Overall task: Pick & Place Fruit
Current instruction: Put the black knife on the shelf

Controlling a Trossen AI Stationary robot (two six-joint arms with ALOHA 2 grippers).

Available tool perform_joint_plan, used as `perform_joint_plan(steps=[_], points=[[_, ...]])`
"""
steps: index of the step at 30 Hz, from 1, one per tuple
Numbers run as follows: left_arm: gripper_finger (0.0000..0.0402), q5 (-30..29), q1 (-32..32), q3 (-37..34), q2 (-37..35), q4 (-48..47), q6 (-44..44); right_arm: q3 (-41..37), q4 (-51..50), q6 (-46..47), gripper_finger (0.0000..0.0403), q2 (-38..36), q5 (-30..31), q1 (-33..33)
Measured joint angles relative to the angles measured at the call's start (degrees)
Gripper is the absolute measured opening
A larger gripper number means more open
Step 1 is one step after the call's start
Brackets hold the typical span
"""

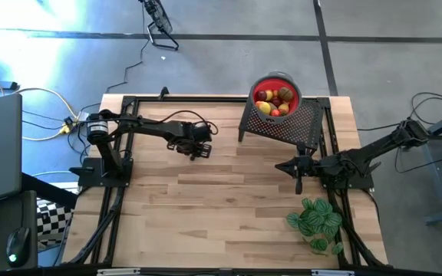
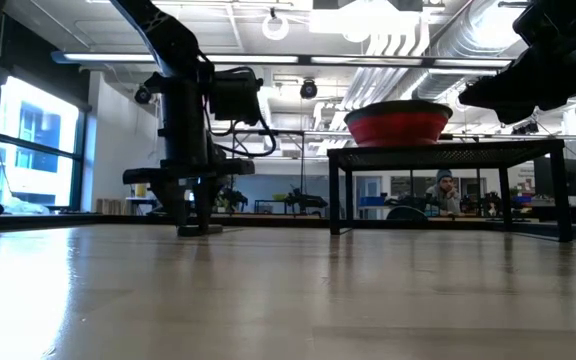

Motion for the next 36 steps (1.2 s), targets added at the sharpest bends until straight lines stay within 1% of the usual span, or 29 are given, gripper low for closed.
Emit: perform_joint_plan(steps=[13, 16, 28, 36], points=[[0.0083, 0.03, 0.00, 0.00, 0.00, -0.55, 0.55, 0.00, 0.00, 0.00, 0.0002, 0.00, 0.00, 0.00], [0.0072, 0.23, 0.00, 0.00, 0.00, -0.53, 1.84, 0.00, 0.02, 0.00, 0.0002, 0.00, -0.02, 0.00], [0.0065, 0.84, -0.01, 0.04, -0.10, -0.43, 2.24, 0.00, 0.02, 0.00, 0.0002, 0.00, -0.01, 0.00], [0.0064, 1.68, -0.14, -0.02, -2.52, 1.74, 6.24, 0.00, 0.02, -0.02, 0.0002, 0.00, -0.02, 0.02]])
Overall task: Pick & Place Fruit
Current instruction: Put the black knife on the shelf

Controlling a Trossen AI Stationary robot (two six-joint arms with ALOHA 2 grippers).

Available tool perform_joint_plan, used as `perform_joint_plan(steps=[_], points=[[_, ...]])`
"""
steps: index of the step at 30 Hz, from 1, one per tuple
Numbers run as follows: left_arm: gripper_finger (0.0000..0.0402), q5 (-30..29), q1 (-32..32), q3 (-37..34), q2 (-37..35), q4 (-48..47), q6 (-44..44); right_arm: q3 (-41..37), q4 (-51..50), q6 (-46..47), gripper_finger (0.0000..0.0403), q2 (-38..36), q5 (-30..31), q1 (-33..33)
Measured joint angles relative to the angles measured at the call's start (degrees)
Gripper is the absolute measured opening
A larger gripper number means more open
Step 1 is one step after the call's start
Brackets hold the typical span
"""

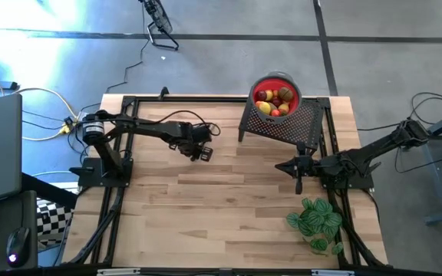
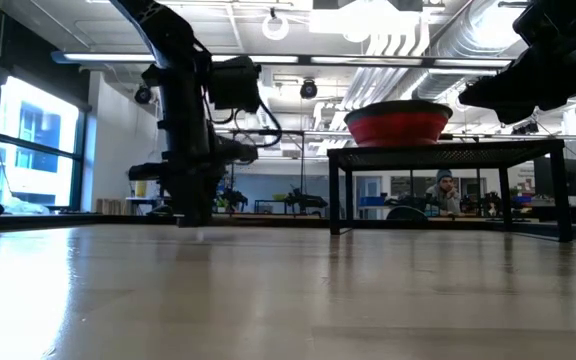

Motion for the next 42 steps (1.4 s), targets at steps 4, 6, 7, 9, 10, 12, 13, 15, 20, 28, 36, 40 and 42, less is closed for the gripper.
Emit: perform_joint_plan(steps=[4, 6, 7, 9, 10, 12, 13, 15, 20, 28, 36, 40, 42], points=[[0.0063, -0.40, 0.09, 0.00, -2.12, 1.42, 1.83, 0.00, 0.04, 0.02, 0.0002, -0.02, -0.42, 0.00], [0.0063, -0.50, 0.07, 0.00, -3.33, 1.56, 2.36, 0.00, 0.16, 0.01, 0.0002, -0.46, -1.68, -0.02], [0.0063, -0.64, 0.07, 0.00, -3.84, 1.63, 2.91, 0.00, 0.44, 0.01, 0.0002, -0.69, -2.17, -0.01], [0.0063, -0.74, 0.07, 0.00, -4.85, 2.01, 3.73, 0.00, 0.54, 0.02, 0.0002, -1.20, -3.51, -0.02], [0.0063, -0.81, 0.09, 0.00, -5.41, 1.98, 3.87, 0.00, 0.54, 0.02, 0.0002, -1.39, -3.97, 0.00], [0.0063, -1.01, 0.09, 0.00, -6.43, 2.39, 4.59, 0.00, 0.52, 0.02, 0.0002, -1.80, -4.58, 0.00], [0.0063, -1.03, 0.09, 0.00, -6.86, 2.58, 5.05, 0.00, 0.55, 0.02, 0.0002, -1.97, -4.66, 0.00], [0.0063, -1.03, 0.11, 0.00, -7.56, 3.65, 6.00, 0.00, 0.52, 0.02, 0.0002, -2.22, -4.67, 0.00], [0.0063, -0.95, 0.44, 0.00, -9.04, 10.84, 10.21, 0.00, 0.57, 0.02, 0.0002, -2.60, -4.59, 0.00], [0.0063, 3.21, 1.64, 0.09, -11.93, 20.09, 16.02, 0.00, 4.53, -0.06, 0.0002, -2.67, -4.50, 0.00], [0.0063, 6.48, 1.97, 0.09, -15.05, 26.26, 20.82, 0.00, 9.29, -3.81, 0.0003, -2.64, -4.50, 0.00], [0.0063, 10.75, 1.97, 0.53, -15.47, 32.18, 24.67, 0.00, 9.62, -4.94, 0.0003, -2.63, -4.50, 0.00], [0.0063, 13.09, 1.97, 1.65, -15.42, 33.86, 27.01, 0.00, 10.60, -5.00, 0.0003, -2.64, -4.50, -0.02]])
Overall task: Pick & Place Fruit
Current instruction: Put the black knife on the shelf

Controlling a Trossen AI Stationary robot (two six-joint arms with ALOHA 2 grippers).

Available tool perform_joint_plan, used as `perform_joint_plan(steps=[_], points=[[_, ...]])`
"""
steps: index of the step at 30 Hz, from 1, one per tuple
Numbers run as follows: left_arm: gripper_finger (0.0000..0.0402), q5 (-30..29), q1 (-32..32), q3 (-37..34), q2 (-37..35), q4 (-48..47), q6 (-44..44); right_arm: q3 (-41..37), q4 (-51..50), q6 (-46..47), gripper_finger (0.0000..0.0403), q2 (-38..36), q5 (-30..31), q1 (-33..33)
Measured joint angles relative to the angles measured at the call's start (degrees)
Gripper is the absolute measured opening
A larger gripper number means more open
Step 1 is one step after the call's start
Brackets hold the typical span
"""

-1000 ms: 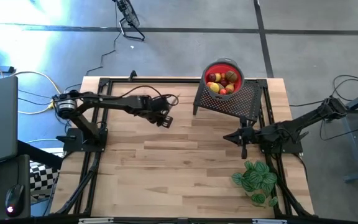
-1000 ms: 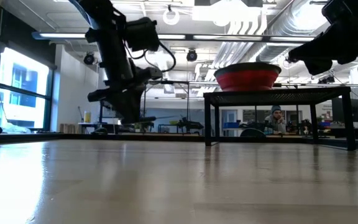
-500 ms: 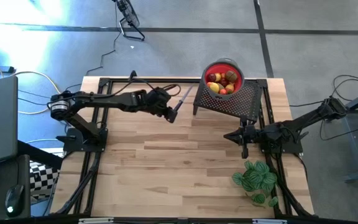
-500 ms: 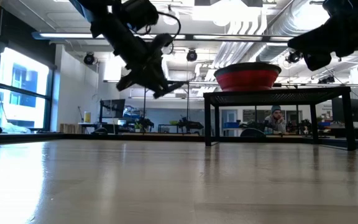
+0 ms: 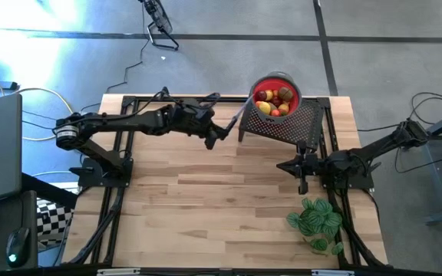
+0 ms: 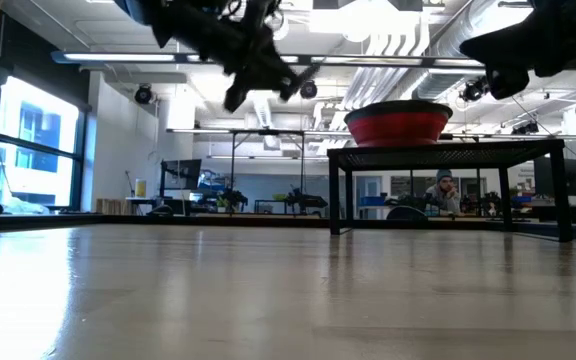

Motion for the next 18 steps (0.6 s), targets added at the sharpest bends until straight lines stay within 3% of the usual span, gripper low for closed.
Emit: perform_joint_plan(steps=[10, 13, 18], points=[[0.0063, 2.02, -3.51, 5.90, 0.00, 1.90, 12.66, 0.02, 16.17, -6.55, 0.0012, 0.74, 2.68, -0.09], [0.0063, 0.95, -5.35, 6.42, 0.00, 4.42, 14.70, 0.02, 17.40, -8.23, 0.0040, 1.16, 3.24, -0.53], [0.0063, -1.08, -7.31, 6.53, 0.02, 9.48, 15.73, 0.02, 20.66, -6.50, 0.0126, 2.95, 2.91, -2.93]])
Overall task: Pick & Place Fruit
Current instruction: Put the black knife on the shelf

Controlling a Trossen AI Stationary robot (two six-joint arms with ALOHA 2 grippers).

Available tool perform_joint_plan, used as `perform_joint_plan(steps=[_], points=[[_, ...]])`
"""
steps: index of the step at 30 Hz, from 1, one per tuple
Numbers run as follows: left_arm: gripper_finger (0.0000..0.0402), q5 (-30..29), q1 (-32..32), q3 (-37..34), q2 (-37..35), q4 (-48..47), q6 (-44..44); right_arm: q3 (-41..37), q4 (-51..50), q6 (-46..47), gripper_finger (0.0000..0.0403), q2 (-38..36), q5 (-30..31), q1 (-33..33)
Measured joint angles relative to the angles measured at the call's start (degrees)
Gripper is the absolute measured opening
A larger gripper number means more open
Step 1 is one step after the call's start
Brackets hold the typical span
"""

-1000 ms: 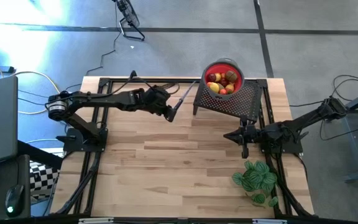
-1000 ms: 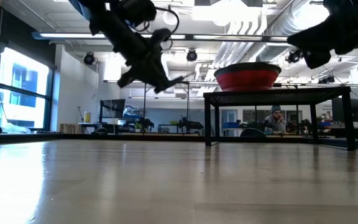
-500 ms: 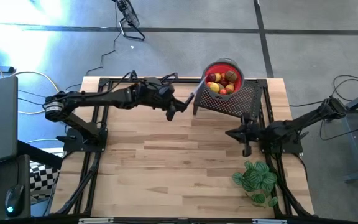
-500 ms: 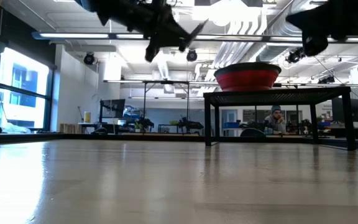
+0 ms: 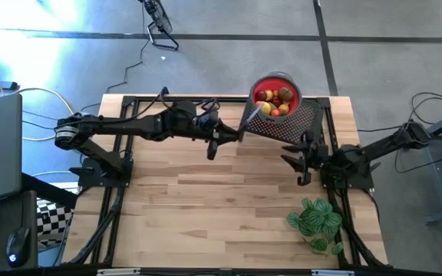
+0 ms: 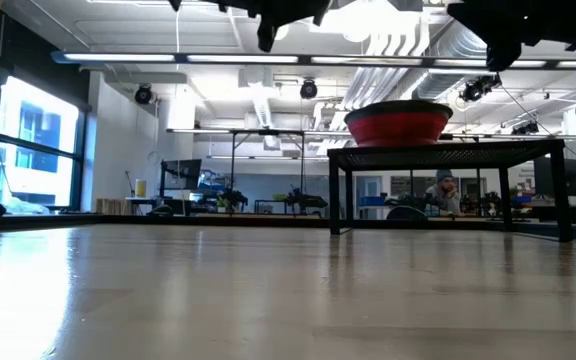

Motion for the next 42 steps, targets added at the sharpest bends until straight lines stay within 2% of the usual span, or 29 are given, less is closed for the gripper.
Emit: perform_joint_plan(steps=[4, 8, 16, 21, 26, 31, 42], points=[[0.0063, -1.54, 0.09, 0.09, 1.11, 2.14, -0.01, 0.14, 4.17, 1.03, 0.0192, 2.22, -2.39, -2.98], [0.0063, -1.69, 0.19, 0.04, 3.49, 5.07, -0.30, 3.63, 3.71, 3.73, 0.0220, 5.76, -3.89, -6.83], [0.0063, 0.12, 0.14, -0.02, 5.31, 8.20, 0.95, 10.21, 3.09, 9.38, 0.0224, 14.75, -9.40, -13.71], [0.0063, 0.22, -0.31, -0.02, 5.31, 8.36, 1.54, 13.43, 2.34, 12.22, 0.0233, 19.60, -16.06, -17.71], [0.0063, 0.23, -0.32, -0.02, 5.29, 7.97, 1.64, 17.10, 2.27, 13.03, 0.0247, 24.55, -17.82, -20.28], [0.0063, 0.23, -0.29, -0.02, 5.29, 8.02, 1.65, 20.13, 2.25, 13.40, 0.0256, 28.22, -25.12, -22.45], [0.0063, 0.21, -0.27, -0.02, 5.29, 7.49, 1.66, 24.24, 2.45, 14.07, 0.0252, 33.66, -28.39, -25.65]])
